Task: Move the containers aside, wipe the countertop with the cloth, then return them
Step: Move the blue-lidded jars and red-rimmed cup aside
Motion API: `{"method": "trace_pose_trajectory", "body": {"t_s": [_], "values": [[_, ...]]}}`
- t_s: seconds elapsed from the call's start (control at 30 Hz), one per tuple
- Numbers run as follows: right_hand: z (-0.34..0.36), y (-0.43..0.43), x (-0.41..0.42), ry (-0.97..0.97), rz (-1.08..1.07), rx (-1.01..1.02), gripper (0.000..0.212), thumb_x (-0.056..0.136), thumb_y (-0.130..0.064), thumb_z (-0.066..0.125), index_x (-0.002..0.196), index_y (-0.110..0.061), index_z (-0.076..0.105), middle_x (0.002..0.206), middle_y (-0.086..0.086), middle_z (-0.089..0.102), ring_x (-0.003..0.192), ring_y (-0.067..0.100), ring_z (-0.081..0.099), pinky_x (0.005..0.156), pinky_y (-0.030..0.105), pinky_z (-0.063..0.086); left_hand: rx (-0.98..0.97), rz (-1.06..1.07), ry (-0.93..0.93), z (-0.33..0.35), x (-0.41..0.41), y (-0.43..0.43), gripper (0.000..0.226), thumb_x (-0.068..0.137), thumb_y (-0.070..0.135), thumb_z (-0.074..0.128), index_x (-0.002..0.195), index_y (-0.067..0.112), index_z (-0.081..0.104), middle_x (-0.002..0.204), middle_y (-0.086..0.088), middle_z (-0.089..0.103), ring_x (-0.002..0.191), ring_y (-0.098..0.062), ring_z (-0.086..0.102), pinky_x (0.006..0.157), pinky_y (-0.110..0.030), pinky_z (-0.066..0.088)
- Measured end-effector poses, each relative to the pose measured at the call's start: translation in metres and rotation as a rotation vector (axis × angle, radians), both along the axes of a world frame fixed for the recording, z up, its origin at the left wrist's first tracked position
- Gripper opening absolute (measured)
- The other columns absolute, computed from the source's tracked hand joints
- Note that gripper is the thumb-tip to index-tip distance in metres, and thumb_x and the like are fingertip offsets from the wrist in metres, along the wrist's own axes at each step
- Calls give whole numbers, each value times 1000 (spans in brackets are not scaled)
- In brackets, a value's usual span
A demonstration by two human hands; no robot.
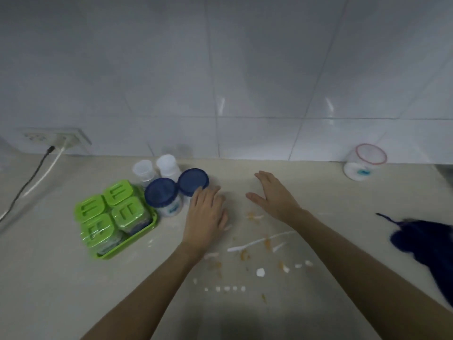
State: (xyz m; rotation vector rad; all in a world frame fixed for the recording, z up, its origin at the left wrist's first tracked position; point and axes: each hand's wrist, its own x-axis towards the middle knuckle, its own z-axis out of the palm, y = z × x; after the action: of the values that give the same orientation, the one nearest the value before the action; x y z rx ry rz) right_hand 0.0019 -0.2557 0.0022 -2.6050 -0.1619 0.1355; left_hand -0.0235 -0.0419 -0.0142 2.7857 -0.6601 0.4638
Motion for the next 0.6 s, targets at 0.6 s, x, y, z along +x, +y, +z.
{"method": "trace_pose_trajectory", "body": {"t_s": [0.6], "values": [[8,-294,-40,-113,-244,-142,60,84,-27,65,134,-4,40,132,17,47,118,34,49,98,42,43,217,-165,504,-30,11,-285,56,93,46,39,135,8,38,139,-12,41,127,-30,40,109,-38,30]]}}
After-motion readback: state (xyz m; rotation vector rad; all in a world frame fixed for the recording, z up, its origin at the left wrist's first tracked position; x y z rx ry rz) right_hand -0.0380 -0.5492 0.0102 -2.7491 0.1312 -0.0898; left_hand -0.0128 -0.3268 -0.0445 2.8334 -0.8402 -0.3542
